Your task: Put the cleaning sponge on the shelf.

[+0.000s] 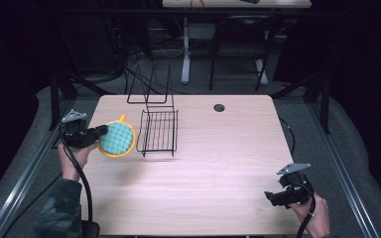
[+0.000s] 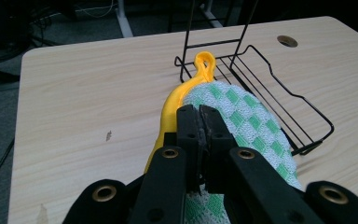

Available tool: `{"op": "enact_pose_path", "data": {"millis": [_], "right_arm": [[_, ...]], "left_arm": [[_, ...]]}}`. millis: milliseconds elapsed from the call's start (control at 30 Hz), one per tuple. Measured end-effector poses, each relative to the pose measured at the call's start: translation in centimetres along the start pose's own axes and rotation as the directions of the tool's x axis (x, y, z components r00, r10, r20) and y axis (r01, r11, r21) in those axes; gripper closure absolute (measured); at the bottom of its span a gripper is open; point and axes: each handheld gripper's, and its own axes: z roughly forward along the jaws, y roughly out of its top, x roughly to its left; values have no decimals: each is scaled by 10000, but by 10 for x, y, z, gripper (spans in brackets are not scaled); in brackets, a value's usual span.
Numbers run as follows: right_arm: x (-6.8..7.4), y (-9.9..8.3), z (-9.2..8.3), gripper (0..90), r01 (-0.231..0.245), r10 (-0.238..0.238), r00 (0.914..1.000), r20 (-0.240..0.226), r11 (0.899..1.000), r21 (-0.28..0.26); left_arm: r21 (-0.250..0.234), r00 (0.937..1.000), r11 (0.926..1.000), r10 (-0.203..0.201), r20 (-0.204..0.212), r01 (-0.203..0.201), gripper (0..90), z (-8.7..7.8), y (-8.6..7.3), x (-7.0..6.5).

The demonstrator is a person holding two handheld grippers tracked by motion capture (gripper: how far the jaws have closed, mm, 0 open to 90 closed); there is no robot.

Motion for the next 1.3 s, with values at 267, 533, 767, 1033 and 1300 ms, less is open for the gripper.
{"op": "enact_pose_path", "data": {"millis": [267, 533, 767, 1033, 1300], "right_arm": [[0, 0, -1, 109, 45, -45, 10000, 4, 10000, 23], [0, 0, -1, 109, 54, -54, 10000, 7, 10000, 20], [0, 0, -1, 109, 56, -56, 10000, 8, 10000, 15], [0, 0, -1, 109, 62, -62, 10000, 8, 10000, 14], [0, 0, -1, 108, 81, -81, 10000, -2, 10000, -44]], "left_arm": [[-181, 10000, 9998, -16, 93, 18, 882, 8, 5, -5], [-428, 9999, 9991, -36, 130, 41, 882, 15, 8, -10], [-471, 9998, 9989, -45, 197, 54, 882, 23, 10, -13], [-580, 9992, 9981, -165, 358, 186, 882, 33, 11, -17], [-668, 9984, 9972, -321, 459, 351, 882, 44, 13, -21]]}}
